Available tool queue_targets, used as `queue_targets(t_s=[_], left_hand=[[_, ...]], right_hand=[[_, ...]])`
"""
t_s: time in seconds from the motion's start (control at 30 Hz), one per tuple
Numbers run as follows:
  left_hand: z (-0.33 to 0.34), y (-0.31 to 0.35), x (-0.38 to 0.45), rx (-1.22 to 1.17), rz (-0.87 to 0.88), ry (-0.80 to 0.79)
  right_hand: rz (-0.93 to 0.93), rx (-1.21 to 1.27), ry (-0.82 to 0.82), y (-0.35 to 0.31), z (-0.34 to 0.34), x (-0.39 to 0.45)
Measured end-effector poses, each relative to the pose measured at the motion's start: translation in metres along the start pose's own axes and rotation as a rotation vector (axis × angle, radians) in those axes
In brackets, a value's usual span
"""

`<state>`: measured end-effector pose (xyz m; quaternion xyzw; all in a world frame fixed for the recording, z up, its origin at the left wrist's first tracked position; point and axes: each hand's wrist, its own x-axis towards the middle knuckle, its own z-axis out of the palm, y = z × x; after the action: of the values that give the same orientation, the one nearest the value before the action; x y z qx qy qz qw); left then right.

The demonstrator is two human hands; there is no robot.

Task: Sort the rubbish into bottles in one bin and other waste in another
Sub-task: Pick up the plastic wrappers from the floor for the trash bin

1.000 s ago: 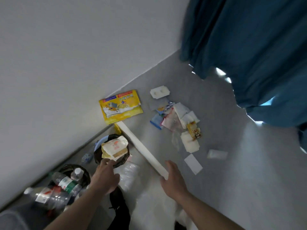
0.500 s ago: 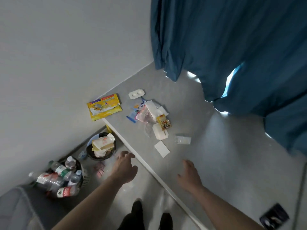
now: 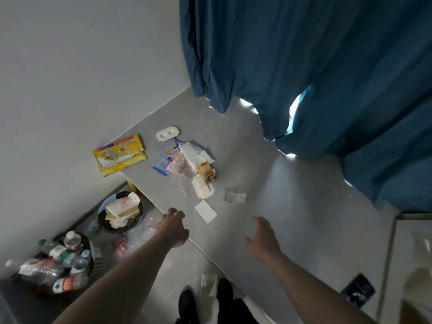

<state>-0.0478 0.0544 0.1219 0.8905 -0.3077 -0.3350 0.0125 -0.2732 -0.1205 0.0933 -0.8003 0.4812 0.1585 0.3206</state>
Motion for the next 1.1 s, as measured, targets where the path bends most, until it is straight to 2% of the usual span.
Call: queue_targets(t_s=[0.17,0.3,0.47,0.67,0.8,0.97,1.03,1.1], left_hand=[[0.001,0.038,0.053,-0.055,0.030,0.001],[0.014,0.050,0.108,0.030,0.036,-0.042],[0.046,0.043,0.184,0.152,0.083,-0.139],[0.101,0.029,0.269,0.354,0.235,-0.196],[0.133,0.018,0.311,0.379,0.285,-0.168],[0.162,0.004,0.318,0.329,0.323,-0.112],[0.164,0.002,0.311,0.313,0.349,-0.092],[0.162,0.000,0.303,0.304,0.390,-0.080]], right_hand=[[-0.050,-0.052,-0.030,0.011,-0.013,0.068],[-0.080,-0.065,-0.033,0.007,-0.006,0.131],[-0.105,-0.058,-0.030,0.001,0.027,0.208],[-0.105,-0.187,-0.025,0.003,0.087,0.292],[-0.060,-0.216,0.055,0.015,0.124,0.315],[-0.012,-0.341,0.107,0.031,0.147,0.320],[0.002,-0.288,0.132,0.030,0.143,0.320],[0.034,-0.123,0.163,0.021,0.134,0.322]])
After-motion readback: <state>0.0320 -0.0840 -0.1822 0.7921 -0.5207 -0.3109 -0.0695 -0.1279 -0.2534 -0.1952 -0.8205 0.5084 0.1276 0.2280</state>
